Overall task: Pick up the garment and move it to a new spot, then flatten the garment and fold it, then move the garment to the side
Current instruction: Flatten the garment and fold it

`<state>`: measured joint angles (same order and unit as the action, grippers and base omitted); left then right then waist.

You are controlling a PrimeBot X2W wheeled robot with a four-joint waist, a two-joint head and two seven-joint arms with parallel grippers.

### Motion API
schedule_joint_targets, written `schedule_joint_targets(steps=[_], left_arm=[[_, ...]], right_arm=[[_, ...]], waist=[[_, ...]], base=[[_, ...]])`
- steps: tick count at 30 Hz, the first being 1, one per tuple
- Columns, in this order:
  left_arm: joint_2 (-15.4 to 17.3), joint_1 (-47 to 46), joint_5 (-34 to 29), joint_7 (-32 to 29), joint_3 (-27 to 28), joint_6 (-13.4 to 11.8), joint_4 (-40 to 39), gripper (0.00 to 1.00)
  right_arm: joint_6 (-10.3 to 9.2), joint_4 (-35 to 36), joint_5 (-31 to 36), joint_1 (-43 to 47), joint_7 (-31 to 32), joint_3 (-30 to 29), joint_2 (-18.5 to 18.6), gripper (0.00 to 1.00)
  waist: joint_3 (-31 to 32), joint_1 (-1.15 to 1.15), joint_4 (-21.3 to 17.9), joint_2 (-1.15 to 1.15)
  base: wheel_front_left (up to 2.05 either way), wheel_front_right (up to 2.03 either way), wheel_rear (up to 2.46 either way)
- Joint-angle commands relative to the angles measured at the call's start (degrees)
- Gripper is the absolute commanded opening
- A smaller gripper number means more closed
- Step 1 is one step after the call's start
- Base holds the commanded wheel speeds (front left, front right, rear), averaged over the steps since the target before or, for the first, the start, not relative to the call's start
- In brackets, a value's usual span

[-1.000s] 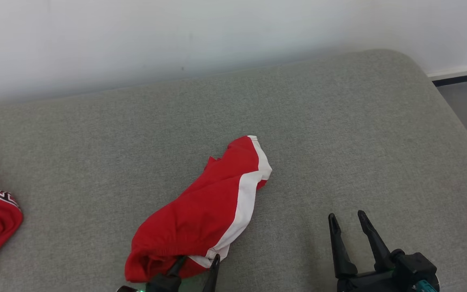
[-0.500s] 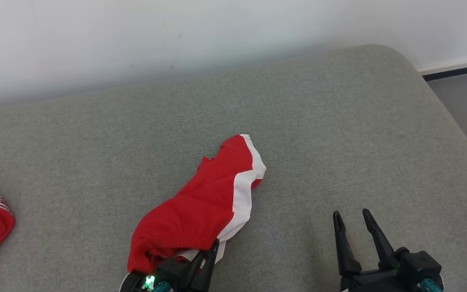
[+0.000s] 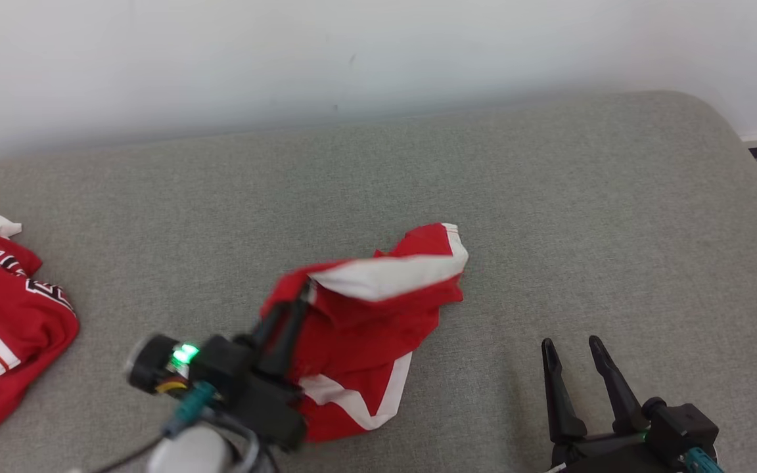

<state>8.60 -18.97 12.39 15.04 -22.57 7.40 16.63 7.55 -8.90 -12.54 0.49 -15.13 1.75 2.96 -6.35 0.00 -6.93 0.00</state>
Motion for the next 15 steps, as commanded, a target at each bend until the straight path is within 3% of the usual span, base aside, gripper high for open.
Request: schedule_joint_targets(steps=[1, 8, 9, 10, 15], left_arm=[[1.74, -1.8, -0.19, -0.32, 0.46, 0.01, 0.18, 0.0], [10.26, -8.55, 4.14, -1.62, 3.82, 0.02, 4.53, 0.0], [10.26, -8.55, 4.14, -1.62, 3.82, 0.02, 4.53, 0.0], [13.01, -9.73, 5.53, -2.0, 4.1, 0.01, 7.18, 0.0], [15.85, -12.1, 9.57, -1.46, 6.52, 0.02, 13.87, 0.0]], right_arm=[[-0.13, -0.01, -0.12, -0.65, -0.02, 0.16, -0.16, 1.0], [-0.13, -0.32, -0.49, -2.54, -0.02, 0.16, -0.14, 1.0], [-0.13, -0.32, -0.49, -2.54, -0.02, 0.16, -0.14, 1.0], [-0.13, -0.36, -0.61, -3.05, -0.02, 0.12, -0.18, 1.0], [-0.13, -0.84, -0.9, -3.78, -0.02, -0.03, -0.18, 1.0]], waist=[[-0.35, 0.0, 0.06, 0.0], [-3.08, 0.0, -2.37, 0.0], [-3.08, 0.0, -2.37, 0.0], [-3.95, 0.0, -3.2, 0.0], [-5.68, 0.0, -4.66, 0.0]], base=[[0.0, 0.0, 0.0], [0.0, 0.0, 0.0], [0.0, 0.0, 0.0], [0.0, 0.0, 0.0], [0.0, 0.0, 0.0]])
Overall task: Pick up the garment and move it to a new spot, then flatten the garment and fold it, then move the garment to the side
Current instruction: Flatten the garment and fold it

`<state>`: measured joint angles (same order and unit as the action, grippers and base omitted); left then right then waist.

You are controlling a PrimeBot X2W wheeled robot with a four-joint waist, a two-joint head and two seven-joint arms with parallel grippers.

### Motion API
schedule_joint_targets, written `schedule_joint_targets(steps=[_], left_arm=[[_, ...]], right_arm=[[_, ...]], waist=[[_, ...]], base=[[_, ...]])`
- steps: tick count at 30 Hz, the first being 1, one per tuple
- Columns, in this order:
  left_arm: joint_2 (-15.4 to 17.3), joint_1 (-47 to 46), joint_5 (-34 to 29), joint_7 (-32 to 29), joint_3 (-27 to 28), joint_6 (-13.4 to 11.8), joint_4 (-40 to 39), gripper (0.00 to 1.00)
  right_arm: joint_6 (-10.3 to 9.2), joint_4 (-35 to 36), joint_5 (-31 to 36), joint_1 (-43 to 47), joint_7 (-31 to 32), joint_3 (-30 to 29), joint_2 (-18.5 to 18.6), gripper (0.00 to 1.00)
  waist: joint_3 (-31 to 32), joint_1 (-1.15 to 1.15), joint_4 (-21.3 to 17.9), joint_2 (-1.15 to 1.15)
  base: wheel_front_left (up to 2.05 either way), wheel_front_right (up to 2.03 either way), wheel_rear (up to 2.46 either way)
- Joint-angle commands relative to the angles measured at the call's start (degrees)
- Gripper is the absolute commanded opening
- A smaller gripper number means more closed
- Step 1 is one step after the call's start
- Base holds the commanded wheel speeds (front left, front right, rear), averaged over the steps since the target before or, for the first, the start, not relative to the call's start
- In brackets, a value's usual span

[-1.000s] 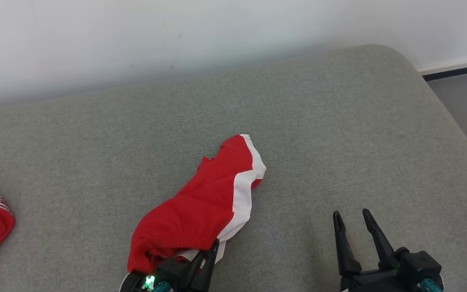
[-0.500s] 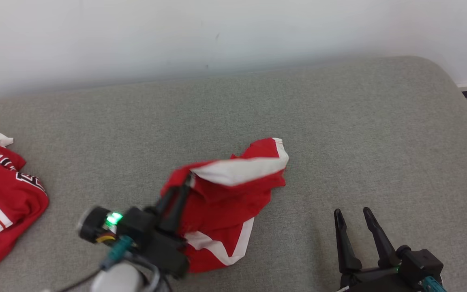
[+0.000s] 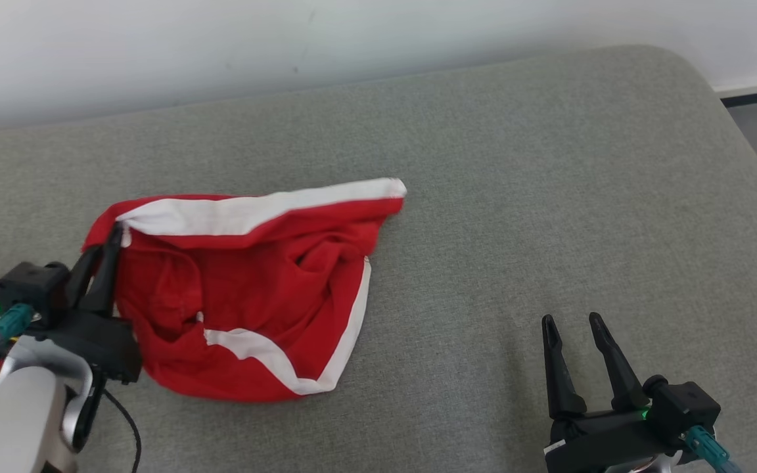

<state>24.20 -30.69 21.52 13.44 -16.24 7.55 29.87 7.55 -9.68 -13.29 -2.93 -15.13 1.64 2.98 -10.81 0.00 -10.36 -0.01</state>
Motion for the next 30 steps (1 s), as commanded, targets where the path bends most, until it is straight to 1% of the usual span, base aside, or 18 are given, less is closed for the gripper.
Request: schedule_joint_targets(steps=[1, 3, 4, 5, 6, 10, 14, 15, 17, 22, 27, 30], left_arm=[[0.53, -0.64, 1.17, 0.13, 0.42, -0.14, 2.11, 0.0], [0.56, -1.38, 2.15, 0.19, 1.01, -0.13, 5.5, 0.0], [0.61, -1.66, 2.44, 0.25, 0.83, -0.12, 6.98, 0.22], [0.69, -1.91, 2.63, 0.43, 0.98, -0.13, 8.79, 0.71], [0.6, -2.04, 2.7, 0.56, 0.87, -0.13, 10.21, 1.0], [-0.36, -2.53, 2.94, 1.32, 0.0, -0.13, 12.99, 1.0], [-0.47, -1.74, 2.17, 1.69, -0.41, -0.15, 12.75, 1.0], [-1.08, -1.33, 2.65, 1.75, -0.02, -0.32, 12.23, 1.0], [-1.86, -0.07, 2.75, 1.78, 0.42, -0.48, 10.52, 1.0], [-2.18, 3.81, 1.97, 1.77, 1.51, -1.74, 5.13, 1.0], [-3.05, 9.68, 1.48, 1.78, 4.0, -4.21, -2.76, 1.0], [-3.86, 13.02, 1.25, 1.79, 5.44, -5.26, -7.23, 1.0]], right_arm=[[-0.13, -0.2, -0.17, -0.59, -0.02, 0.13, -0.19, 1.0], [-0.13, -0.47, -0.15, -0.97, -0.02, 0.16, -0.19, 1.0], [-0.13, -0.59, -0.14, -1.09, -0.02, 0.16, -0.19, 1.0], [-0.13, -0.73, -0.11, -1.17, -0.02, 0.19, -0.19, 1.0], [-0.13, -0.86, -0.09, -1.2, -0.02, 0.26, -0.19, 1.0], [-0.13, -1.11, -0.03, -1.08, -0.02, 0.05, -0.18, 1.0], [-0.13, -1.26, -0.02, -0.24, -0.02, -0.15, -0.18, 1.0], [-0.13, -1.21, -0.02, -0.06, -0.02, -0.45, -0.17, 1.0], [-0.13, -1.2, 0.03, 0.31, -0.02, -0.83, -0.18, 1.0], [-0.13, -1.16, 0.39, 1.07, -0.02, -1.27, -0.15, 1.0], [-0.13, -0.96, 0.61, 1.87, -0.02, -1.72, -0.19, 1.0], [-0.13, -0.95, 0.75, 2.3, -0.02, -2.0, -0.16, 1.0]], waist=[[-1.39, 0.0, -1.45, 0.01], [-1.62, 0.0, -1.77, 0.01], [-1.66, 0.0, -1.87, 0.01], [-1.66, 0.0, -1.94, 0.01], [-1.59, 0.0, -1.99, 0.01], [-0.95, 0.0, -1.42, 0.01], [0.31, 0.0, -0.29, 0.01], [0.62, 0.0, 0.17, 0.01], [1.22, 0.0, 1.11, 0.01], [2.47, 0.0, 3.19, 0.01], [3.33, 0.0, 5.0, 0.01], [3.66, 0.0, 5.85, 0.01]], base=[[0.0, 0.0, 0.0], [0.0, 0.0, 0.0], [0.0, 0.0, 0.0], [0.0, 0.0, 0.0], [0.0, 0.0, 0.0], [0.0, 0.0, 0.0], [0.0, 0.0, 0.0], [0.0, 0.0, 0.0], [0.0, 0.0, 0.0], [0.0, 0.0, 0.0], [0.0, 0.0, 0.0], [0.0, 0.0, 0.0]])
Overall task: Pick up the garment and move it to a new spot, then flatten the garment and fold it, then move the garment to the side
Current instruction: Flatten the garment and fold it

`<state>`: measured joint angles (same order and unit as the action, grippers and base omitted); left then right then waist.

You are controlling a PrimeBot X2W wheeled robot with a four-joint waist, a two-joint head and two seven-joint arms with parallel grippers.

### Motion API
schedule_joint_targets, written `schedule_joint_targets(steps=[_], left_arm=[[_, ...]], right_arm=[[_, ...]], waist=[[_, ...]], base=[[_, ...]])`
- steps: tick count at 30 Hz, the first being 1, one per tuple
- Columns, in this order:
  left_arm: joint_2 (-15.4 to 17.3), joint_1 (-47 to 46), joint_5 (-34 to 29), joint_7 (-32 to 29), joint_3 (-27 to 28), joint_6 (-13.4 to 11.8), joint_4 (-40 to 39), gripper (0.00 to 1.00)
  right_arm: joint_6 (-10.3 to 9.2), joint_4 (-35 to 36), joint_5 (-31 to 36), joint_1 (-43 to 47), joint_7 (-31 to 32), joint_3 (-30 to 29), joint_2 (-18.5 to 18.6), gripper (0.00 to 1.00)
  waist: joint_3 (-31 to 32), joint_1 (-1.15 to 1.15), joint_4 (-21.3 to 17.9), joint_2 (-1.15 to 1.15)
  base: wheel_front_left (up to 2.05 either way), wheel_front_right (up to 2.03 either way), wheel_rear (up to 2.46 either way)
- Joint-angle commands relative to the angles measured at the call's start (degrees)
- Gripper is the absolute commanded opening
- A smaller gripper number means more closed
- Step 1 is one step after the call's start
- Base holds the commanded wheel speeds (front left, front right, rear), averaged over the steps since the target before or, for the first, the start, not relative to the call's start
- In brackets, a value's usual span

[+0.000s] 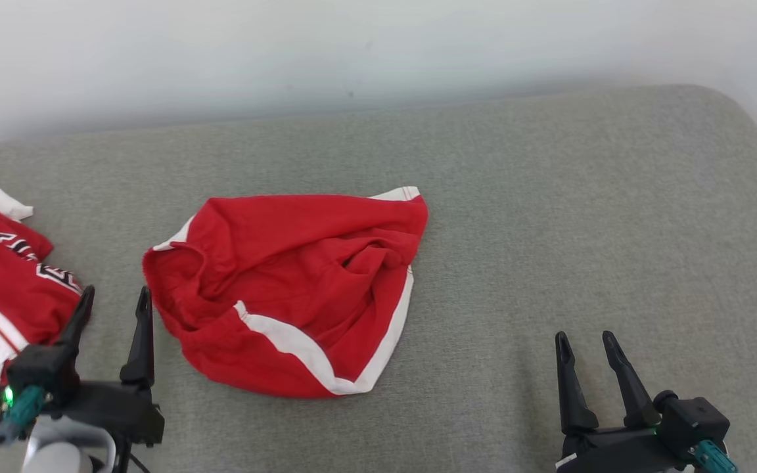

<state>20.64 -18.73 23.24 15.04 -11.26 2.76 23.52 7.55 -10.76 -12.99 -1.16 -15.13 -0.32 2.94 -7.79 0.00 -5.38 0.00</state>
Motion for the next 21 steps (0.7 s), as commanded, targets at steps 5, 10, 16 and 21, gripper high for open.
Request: schedule_joint_targets(steps=[5, 10, 16, 21], left_arm=[[-1.62, 5.29, -1.08, 0.2, 2.09, -1.87, -5.97, 1.0], [-3.48, 10.52, -3.18, 0.2, 4.15, -3.82, -11.97, 1.0], [-6.47, 15.55, -6.15, 0.2, 7.83, -5.36, -17.09, 1.0], [-9.05, 19.4, -8.59, 0.21, 11.0, -4.87, -19.04, 1.0]], right_arm=[[-0.13, 0.2, 0.57, 1.02, -0.02, -0.21, -0.13, 1.0], [-0.13, 0.35, 0.48, 1.29, -0.02, -0.45, -0.13, 1.0], [-0.13, 0.66, 0.5, 1.46, -0.02, -0.71, -0.13, 1.0], [-0.13, 0.61, 0.86, 1.71, -0.02, -0.57, -0.12, 1.0]], waist=[[1.04, 0.0, 1.77, 0.0], [1.21, 0.0, 2.56, 0.0], [1.37, 0.0, 3.71, 0.0], [1.83, 0.0, 4.5, 0.0]], base=[[0.0, 0.0, 0.0], [0.0, 0.0, 0.0], [0.0, 0.0, 0.0], [0.0, 0.0, 0.0]])
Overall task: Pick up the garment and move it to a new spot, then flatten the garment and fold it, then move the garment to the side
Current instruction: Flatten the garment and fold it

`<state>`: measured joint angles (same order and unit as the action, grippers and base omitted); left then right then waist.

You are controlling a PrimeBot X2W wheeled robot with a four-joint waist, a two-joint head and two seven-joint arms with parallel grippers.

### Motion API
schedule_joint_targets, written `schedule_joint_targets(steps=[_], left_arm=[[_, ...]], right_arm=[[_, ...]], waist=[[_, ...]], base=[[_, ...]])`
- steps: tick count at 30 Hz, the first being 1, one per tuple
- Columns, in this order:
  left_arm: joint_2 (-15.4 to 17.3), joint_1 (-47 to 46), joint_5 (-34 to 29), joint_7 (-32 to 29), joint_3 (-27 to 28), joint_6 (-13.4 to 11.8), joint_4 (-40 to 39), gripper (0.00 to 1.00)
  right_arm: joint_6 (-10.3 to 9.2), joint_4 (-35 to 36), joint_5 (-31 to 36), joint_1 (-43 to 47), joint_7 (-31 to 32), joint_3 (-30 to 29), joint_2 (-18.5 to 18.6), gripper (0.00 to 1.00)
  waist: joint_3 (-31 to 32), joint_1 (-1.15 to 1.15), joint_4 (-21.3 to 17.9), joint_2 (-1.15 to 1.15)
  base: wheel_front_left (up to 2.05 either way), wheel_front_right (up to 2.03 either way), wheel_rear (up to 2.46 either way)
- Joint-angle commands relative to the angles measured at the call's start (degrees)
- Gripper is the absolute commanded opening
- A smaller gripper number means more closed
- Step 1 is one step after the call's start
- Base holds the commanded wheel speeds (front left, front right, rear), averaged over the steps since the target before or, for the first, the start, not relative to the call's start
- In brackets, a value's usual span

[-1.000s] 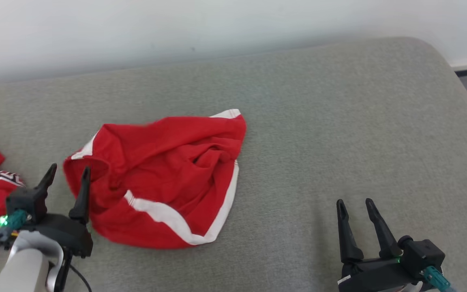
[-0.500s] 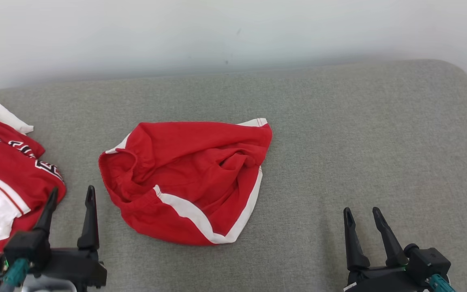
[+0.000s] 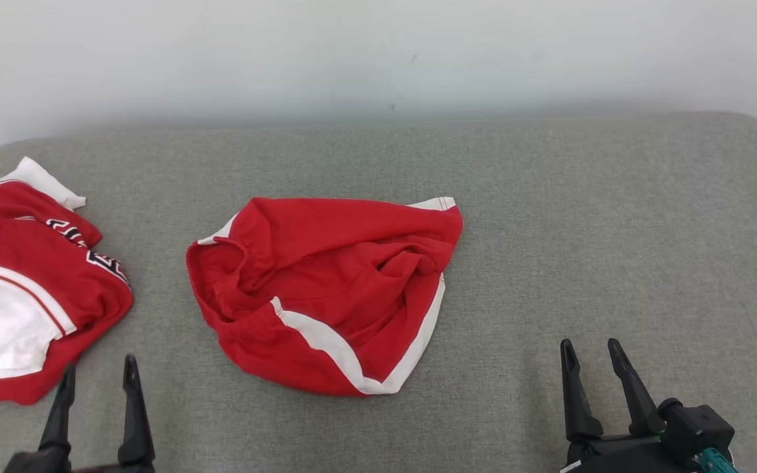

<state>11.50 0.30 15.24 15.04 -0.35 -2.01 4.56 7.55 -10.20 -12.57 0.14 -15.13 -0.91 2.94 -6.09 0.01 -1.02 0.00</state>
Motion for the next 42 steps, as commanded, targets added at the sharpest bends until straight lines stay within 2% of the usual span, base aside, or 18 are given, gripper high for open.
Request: schedule_joint_targets(steps=[1, 7, 13, 19, 28, 30, 38, 42], left_arm=[[-0.35, 0.83, -0.77, 0.21, 0.61, 0.19, -0.12, 1.0], [-2.01, 1.03, -2.59, 0.21, 1.78, 2.77, 0.95, 1.0], [-2.12, -5.28, -4.58, 0.21, -0.91, 6.21, 3.62, 1.0], [-1.3, -13.83, -5.33, 0.2, -4.02, 8.31, 9.18, 1.0], [0.77, -21.39, -4.31, 0.13, -9.53, 9.41, 21.37, 1.0], [1.6, -22.94, -3.41, -0.3, -11.21, 9.42, 26.1, 1.0], [3.01, -24.16, -0.75, -2.26, -15.49, 9.44, 34.01, 1.0], [3.44, -23.68, 0.27, -4.11, -17.32, 9.45, 35.19, 1.0]], right_arm=[[-0.13, 0.03, 0.56, 0.42, -0.02, 0.07, -0.13, 1.0], [-0.13, 0.12, 0.86, 0.2, -0.02, 0.32, -0.13, 1.0], [-0.13, -0.04, 0.98, -1.35, -0.02, 1.36, -0.13, 1.0], [-0.13, -0.46, 0.06, -2.41, -0.02, 2.46, -0.15, 1.0], [-0.13, -1.01, -0.45, -2.79, -0.02, 3.55, -0.14, 1.0], [-0.13, -1.15, -0.46, -2.74, -0.02, 3.68, -0.14, 1.0], [-0.13, -1.5, -0.63, -1.65, -0.02, 3.75, -0.14, 1.0], [-0.13, -1.59, -0.64, -1.21, -0.02, 3.88, -0.14, 1.0]], waist=[[0.22, -0.01, 0.25, 0.0], [0.09, -0.01, 0.53, 0.0], [-1.65, -0.01, -0.76, 0.0], [-3.82, -0.01, -3.6, 0.0], [-5.16, -0.01, -7.19, 0.0], [-5.07, -0.01, -8.01, 0.0], [-3.76, -0.01, -8.79, 0.0], [-2.86, -0.01, -8.84, 0.0]], base=[[0.0, 0.0, 0.0], [0.0, 0.0, 0.0], [0.0, 0.0, 0.0], [0.0, 0.0, 0.0], [0.0, 0.0, 0.0], [0.0, 0.0, 0.0], [0.0, 0.0, 0.0], [0.0, 0.0, 0.0]])
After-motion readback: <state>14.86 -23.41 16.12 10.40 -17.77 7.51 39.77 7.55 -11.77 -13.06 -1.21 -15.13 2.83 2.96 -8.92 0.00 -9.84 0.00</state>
